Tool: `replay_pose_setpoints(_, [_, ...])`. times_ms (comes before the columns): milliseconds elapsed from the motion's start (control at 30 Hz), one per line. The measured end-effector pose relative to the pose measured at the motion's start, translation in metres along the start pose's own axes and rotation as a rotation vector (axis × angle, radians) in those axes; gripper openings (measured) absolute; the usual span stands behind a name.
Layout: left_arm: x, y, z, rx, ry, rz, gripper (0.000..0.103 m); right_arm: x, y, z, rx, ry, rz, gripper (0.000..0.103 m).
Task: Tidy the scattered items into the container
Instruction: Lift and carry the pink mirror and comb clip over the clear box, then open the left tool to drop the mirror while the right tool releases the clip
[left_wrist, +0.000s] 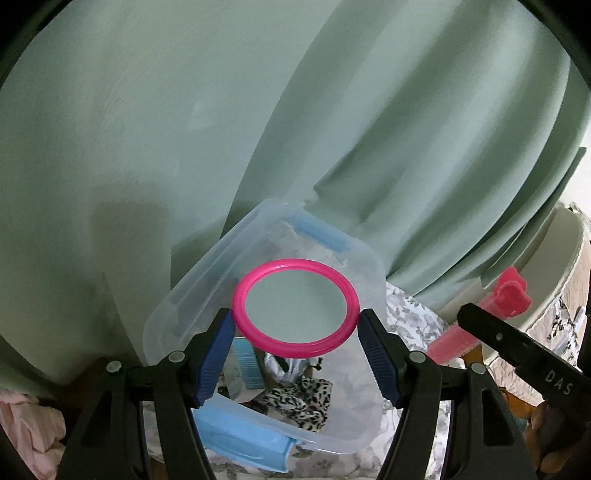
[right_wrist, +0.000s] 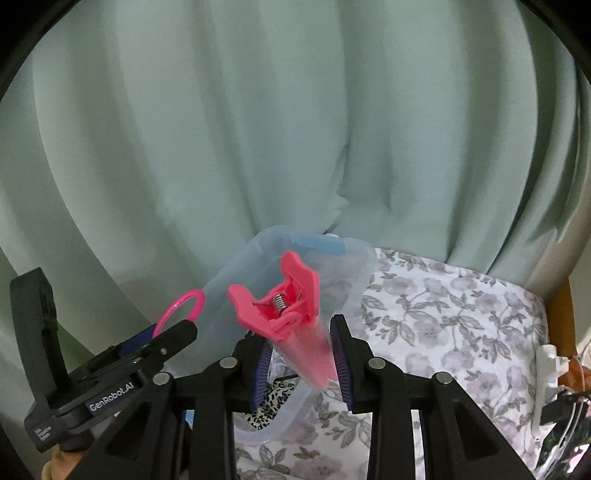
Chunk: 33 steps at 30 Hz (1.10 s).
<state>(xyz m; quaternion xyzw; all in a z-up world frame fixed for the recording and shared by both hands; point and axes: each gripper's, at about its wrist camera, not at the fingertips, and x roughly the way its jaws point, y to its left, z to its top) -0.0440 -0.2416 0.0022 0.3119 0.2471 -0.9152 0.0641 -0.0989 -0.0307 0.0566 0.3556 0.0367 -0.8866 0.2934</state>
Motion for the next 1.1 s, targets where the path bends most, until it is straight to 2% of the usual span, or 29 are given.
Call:
replay_pose_setpoints(400, [0.017,0.013,0.001,-0.021,0.037,-0.001,0.07,0.04,0.02,0.002,-0.038,0.082,0.007,0.034])
replay_pose_setpoints(800, [0.024,0.016,0.0,-0.025,0.055,0.007,0.07,0.068,0.019,-0.002,-0.06,0.138,-0.002,0.036])
replay_pose_setpoints(900, [0.023,0.015,0.0,-0.02,0.057,0.002,0.07,0.072,0.017,-0.002,-0.063,0.139,-0.006,0.039])
replay_pose_setpoints(967, [0.024,0.014,0.0,-0.013,0.063,-0.001,0.071,0.074,0.016,-0.002,-0.065,0.139,-0.009,0.047])
replay_pose_setpoints(1100, [0.032,0.012,0.002,-0.014,0.069,0.0,0.071,0.074,0.013,-0.002,-0.054,0.137,-0.014,0.054])
